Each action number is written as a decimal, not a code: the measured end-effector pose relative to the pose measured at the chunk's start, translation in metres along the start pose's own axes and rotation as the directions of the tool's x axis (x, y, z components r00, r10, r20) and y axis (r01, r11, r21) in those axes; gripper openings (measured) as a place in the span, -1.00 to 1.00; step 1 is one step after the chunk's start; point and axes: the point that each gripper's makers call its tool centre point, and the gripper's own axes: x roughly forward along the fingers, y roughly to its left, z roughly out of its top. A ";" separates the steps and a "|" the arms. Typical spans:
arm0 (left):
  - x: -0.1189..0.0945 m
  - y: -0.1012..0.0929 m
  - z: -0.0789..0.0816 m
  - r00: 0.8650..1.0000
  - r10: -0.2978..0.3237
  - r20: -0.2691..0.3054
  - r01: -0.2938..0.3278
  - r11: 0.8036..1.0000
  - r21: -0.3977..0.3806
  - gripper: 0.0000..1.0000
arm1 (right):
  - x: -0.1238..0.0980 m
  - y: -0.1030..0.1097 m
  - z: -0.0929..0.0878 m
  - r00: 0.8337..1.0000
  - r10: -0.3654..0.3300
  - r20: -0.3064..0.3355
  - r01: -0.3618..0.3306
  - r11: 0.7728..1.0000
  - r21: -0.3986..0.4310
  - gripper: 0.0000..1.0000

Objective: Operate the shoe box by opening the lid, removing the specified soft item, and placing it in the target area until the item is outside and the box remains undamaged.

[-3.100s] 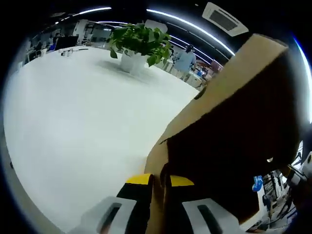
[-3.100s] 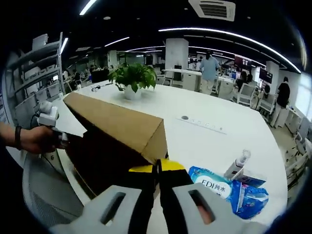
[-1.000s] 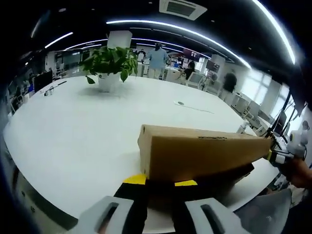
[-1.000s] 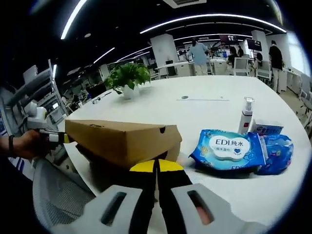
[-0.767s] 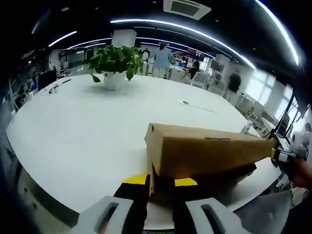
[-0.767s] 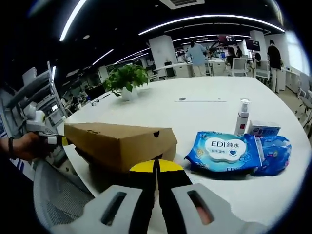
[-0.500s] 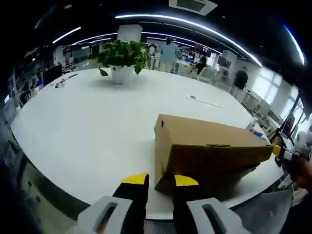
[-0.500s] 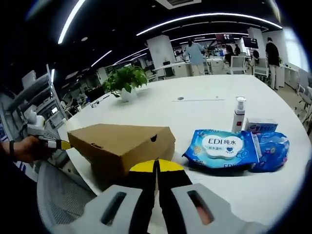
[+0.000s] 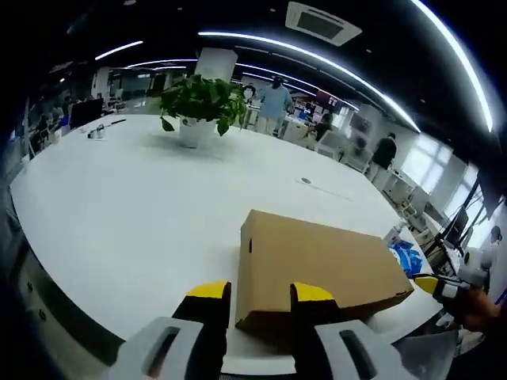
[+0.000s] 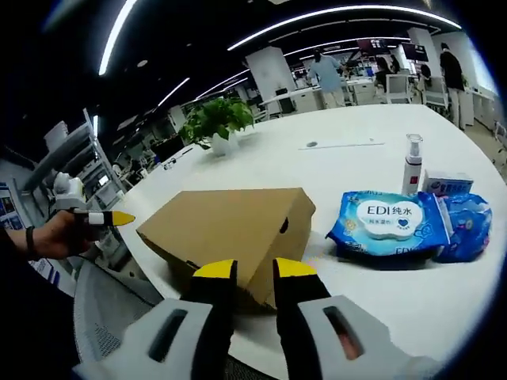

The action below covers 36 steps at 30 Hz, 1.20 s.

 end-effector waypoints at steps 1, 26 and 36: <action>0.003 -0.001 -0.001 1.000 -0.012 -0.004 0.012 1.000 -0.013 -0.38 | 0.000 0.000 0.000 1.000 0.002 -0.001 -0.002 1.000 0.004 -0.53; 0.062 -0.005 -0.003 0.990 -0.096 -0.104 0.095 0.995 -0.011 -0.44 | 0.044 -0.015 -0.005 0.996 -0.021 -0.085 0.024 0.999 0.028 -0.44; 0.104 -0.025 0.022 0.986 -0.129 -0.108 0.132 0.991 0.020 -0.44 | 0.062 -0.052 0.024 0.994 -0.056 -0.093 0.056 0.998 0.002 -0.46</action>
